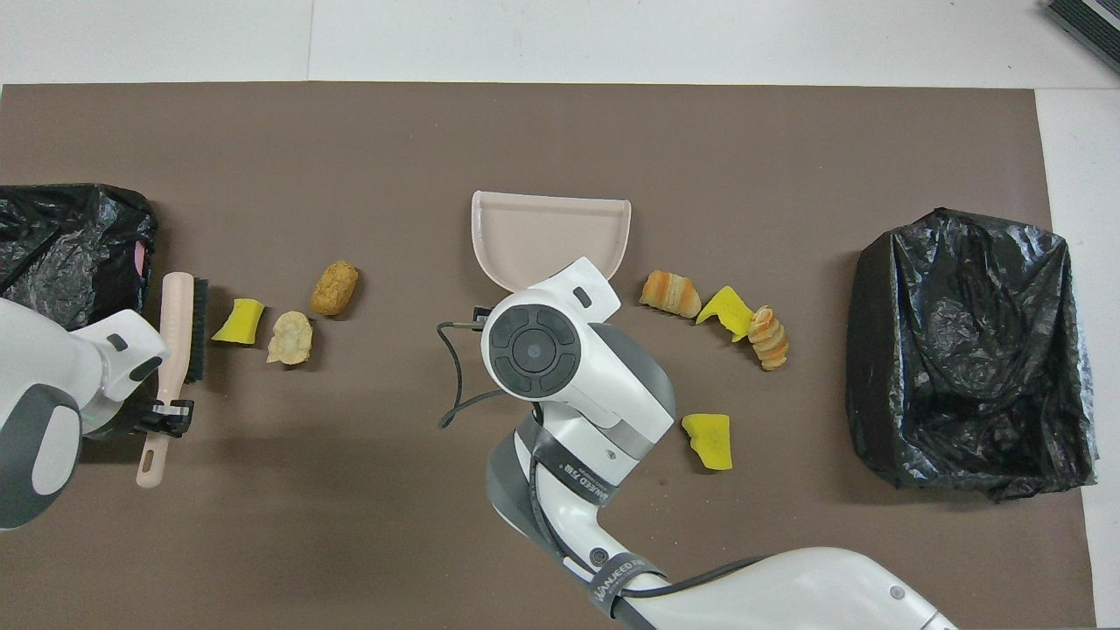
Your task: Sweep and dump trash in bin
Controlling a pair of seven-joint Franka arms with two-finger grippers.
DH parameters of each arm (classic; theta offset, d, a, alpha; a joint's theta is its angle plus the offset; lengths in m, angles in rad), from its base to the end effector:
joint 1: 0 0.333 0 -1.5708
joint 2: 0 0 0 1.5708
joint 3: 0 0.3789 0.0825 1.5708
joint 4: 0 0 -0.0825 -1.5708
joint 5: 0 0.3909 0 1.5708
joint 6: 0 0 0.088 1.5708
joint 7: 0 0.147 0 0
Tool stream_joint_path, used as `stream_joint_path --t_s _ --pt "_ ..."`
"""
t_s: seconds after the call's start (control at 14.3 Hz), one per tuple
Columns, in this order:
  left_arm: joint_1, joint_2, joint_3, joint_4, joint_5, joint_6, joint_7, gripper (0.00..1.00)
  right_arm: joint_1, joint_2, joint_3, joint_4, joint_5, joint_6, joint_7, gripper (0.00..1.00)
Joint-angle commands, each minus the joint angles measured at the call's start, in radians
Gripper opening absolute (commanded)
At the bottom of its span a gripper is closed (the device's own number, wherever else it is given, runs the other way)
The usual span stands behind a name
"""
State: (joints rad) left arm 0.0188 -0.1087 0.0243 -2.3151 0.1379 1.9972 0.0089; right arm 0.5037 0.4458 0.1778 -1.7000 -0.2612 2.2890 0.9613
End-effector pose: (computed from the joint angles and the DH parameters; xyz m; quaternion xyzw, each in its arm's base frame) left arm 0.4595 0.0333 0.3916 -0.9927 0.0181 0.1056 0.0554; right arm 0.5766 0.4308 0.3678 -0.9922 0.0723 -0.1011 0.0102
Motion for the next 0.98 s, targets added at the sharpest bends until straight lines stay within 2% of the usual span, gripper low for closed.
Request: stream_joint_path --t_s 0.0,0.07,0.49,0.56,0.7,0.77,0.91 --pt "0.013 -0.013 -0.007 -0.023 0.012 0.035 -0.007 0.0 -0.01 -0.029 0.002 -0.079 -0.027 0.029 0.034 0.88" --pt "0.013 -0.013 -0.007 -0.023 0.012 0.037 -0.007 0.0 -0.008 -0.033 0.002 -0.084 -0.026 0.017 0.033 0.81" --pt "0.013 -0.013 -0.007 -0.023 0.012 0.037 -0.007 0.0 0.013 -0.038 0.002 -0.064 -0.029 -0.028 0.034 0.76" --pt "0.013 -0.013 -0.007 -0.023 0.012 0.037 -0.007 0.0 0.013 -0.038 0.002 -0.064 -0.03 -0.029 0.034 0.73" --pt "0.013 -0.013 -0.007 -0.023 0.014 0.037 -0.006 0.0 0.012 -0.041 0.002 -0.06 -0.03 -0.029 0.031 0.58" --pt "0.013 -0.013 -0.007 -0.023 0.012 0.044 -0.006 0.0 0.012 -0.044 0.002 -0.056 -0.03 -0.034 0.028 0.55" --pt "0.013 -0.012 -0.007 -0.023 0.012 0.048 -0.007 0.0 0.01 -0.045 0.002 -0.056 -0.029 -0.034 0.017 0.18"
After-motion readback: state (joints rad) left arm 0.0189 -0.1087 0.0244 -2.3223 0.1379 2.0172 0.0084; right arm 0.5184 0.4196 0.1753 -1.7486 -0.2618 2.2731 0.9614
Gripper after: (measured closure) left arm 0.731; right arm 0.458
